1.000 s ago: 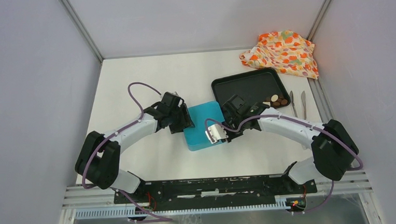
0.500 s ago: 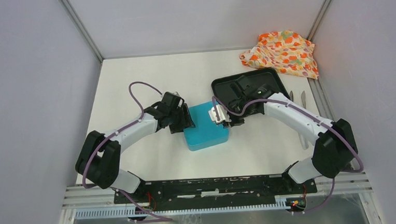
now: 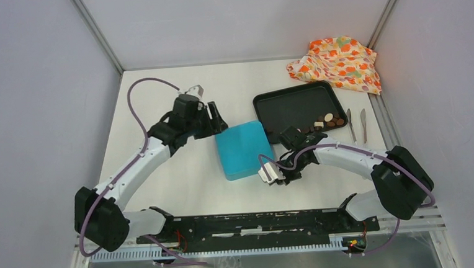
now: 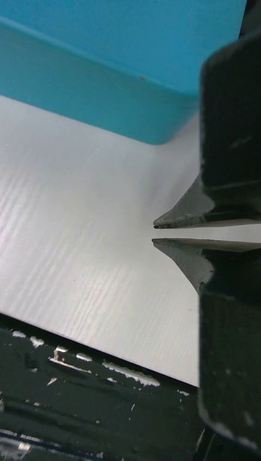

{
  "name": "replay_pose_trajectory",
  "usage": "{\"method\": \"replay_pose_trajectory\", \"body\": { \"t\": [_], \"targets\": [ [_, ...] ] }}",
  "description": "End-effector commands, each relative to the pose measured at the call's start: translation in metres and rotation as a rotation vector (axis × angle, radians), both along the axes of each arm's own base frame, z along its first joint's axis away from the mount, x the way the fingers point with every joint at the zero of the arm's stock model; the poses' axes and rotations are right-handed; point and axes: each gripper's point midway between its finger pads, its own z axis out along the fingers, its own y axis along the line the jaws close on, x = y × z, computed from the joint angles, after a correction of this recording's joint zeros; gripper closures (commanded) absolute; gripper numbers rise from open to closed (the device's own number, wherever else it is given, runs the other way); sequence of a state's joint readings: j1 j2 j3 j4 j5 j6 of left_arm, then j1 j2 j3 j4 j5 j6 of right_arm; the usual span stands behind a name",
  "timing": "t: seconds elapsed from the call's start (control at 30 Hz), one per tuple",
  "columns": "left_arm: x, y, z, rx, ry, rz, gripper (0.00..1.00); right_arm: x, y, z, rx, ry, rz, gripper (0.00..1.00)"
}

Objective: Pack the chocolate
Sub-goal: Close the box lid on the packing box.

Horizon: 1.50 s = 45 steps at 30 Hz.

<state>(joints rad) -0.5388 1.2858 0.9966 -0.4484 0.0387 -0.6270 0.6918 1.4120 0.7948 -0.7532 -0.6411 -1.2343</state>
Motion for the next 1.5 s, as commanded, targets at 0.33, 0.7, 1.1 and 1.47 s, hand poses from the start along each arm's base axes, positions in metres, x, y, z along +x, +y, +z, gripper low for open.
{"method": "replay_pose_trajectory", "body": {
  "t": [0.33, 0.7, 1.1, 1.47],
  "targets": [
    [0.124, 0.033, -0.042, -0.12, 0.052, -0.082, 0.48, 0.066, 0.021, -0.007, 0.099, -0.257, -0.241, 0.99],
    [0.108, 0.003, -0.093, -0.225, 0.186, -0.233, 0.51, 0.101, 0.01, 0.001, 0.119, -0.252, -0.441, 1.0],
    [0.032, 0.023, -0.112, -0.222, 0.238, -0.163, 0.53, 0.123, 0.02, 0.012, 0.167, -0.157, -0.571, 0.99],
    [0.031, 0.105, -0.048, 0.07, 0.017, 0.197, 0.45, 0.082, -0.01, 0.063, 0.284, -0.116, -0.389, 0.83]
  ]
}}
